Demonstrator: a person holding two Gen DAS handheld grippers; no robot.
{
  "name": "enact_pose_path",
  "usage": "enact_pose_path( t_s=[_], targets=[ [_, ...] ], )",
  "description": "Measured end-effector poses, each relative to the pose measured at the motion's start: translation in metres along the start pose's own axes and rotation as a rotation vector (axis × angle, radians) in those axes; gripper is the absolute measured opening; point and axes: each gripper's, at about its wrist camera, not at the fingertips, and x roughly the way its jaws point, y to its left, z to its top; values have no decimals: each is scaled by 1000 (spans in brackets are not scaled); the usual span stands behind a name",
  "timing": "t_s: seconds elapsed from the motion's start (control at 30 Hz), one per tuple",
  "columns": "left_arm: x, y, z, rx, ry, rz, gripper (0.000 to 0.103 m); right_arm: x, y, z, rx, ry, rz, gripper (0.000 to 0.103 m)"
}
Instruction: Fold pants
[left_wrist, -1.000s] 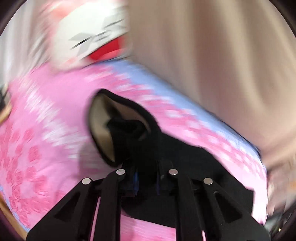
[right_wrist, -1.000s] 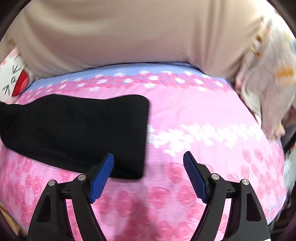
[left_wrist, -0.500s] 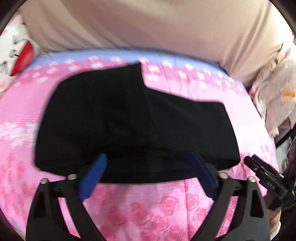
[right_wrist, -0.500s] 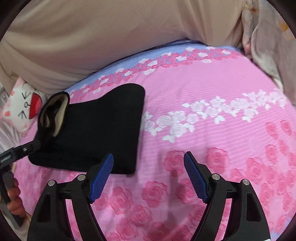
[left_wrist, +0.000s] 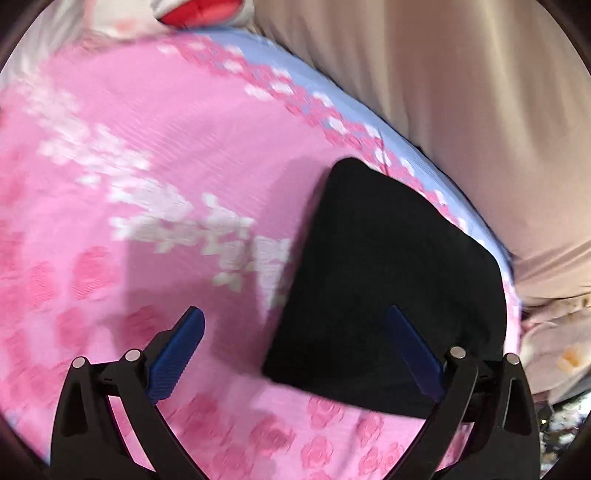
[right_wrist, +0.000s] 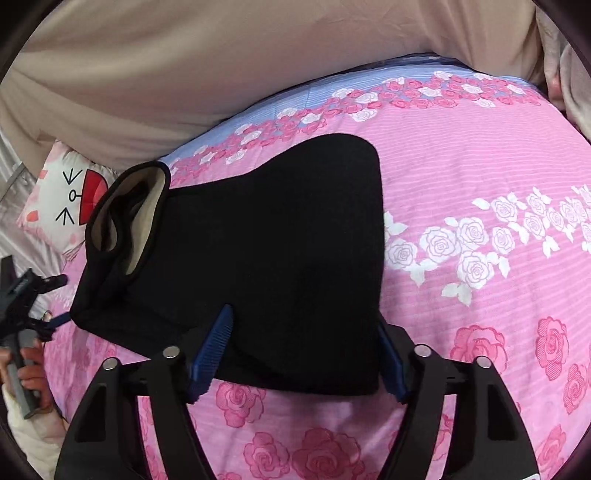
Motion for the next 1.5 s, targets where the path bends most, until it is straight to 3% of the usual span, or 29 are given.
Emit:
enact_pose_path(
  t_s=[0.07,0.1,0.13,0.17,0.2,0.23,0.27,0.47,0.53,0.6,0.63,0.67,0.77,0.83,0.87,0.93,1.0,1.07,1.27,1.33,1.37,1.5],
  targets=[
    [14,0,1,9,46,-40,96,-1,-2,0,13,-1,0,65],
    [22,-4,-1,28,65,-52,94,0,-2,1,11,-3,-7,54],
    [23,-10,-2,60,47,-24,76,-2,-1,0,8,-16,-17,45],
    [24,-18,-4,109,43,-21,57,-5,-1,0,9,-24,-12,27],
    [26,-25,-7,131,73,-22,50,-10,0,2,12,-29,1,23],
    [22,-28,-9,138,59,-6,33,-20,4,3,2,-49,1,21],
    [13,-30,-11,156,55,-14,28,-28,6,3,-14,-61,6,20],
    [-46,-42,-37,245,34,-69,22,-87,3,-8,-76,-68,25,19],
    [-53,-45,-57,270,64,-71,23,-96,-13,-21,-55,-42,-1,20],
    [-50,-49,-82,325,71,-7,27,-85,-29,-35,-50,29,-38,30],
    [-48,-51,-88,344,57,36,29,-75,-40,-44,-42,65,-103,36],
    [-50,-51,-93,353,43,69,32,-73,-46,-49,-24,73,-154,51],
    [-63,-51,-95,343,-22,143,46,-100,-39,-49,-3,-34,-200,54],
    [-86,-54,-91,344,-133,175,82,-124,-9,-41,-89,-147,-241,67],
    [-97,-56,-90,345,-194,193,87,-127,4,-36,-125,-163,-218,73],
    [-116,-65,-92,375,-308,247,91,-116,38,-27,-188,-138,-106,74],
    [-123,-70,-94,399,-344,252,95,-92,64,-23,-207,-74,23,74],
    [-123,-67,-95,395,-314,216,96,-55,93,-21,-239,5,119,74],
    [-115,-46,-100,371,-244,185,96,8,129,-29,-204,140,214,77],
    [-112,-41,-101,365,-236,182,96,16,140,-30,-209,113,213,62],
    [-111,-39,-100,361,-235,181,96,18,146,-31,-222,102,217,24],
    [-114,-37,-97,338,-225,163,96,-10,153,-18,-225,17,250,12]
  ],
)
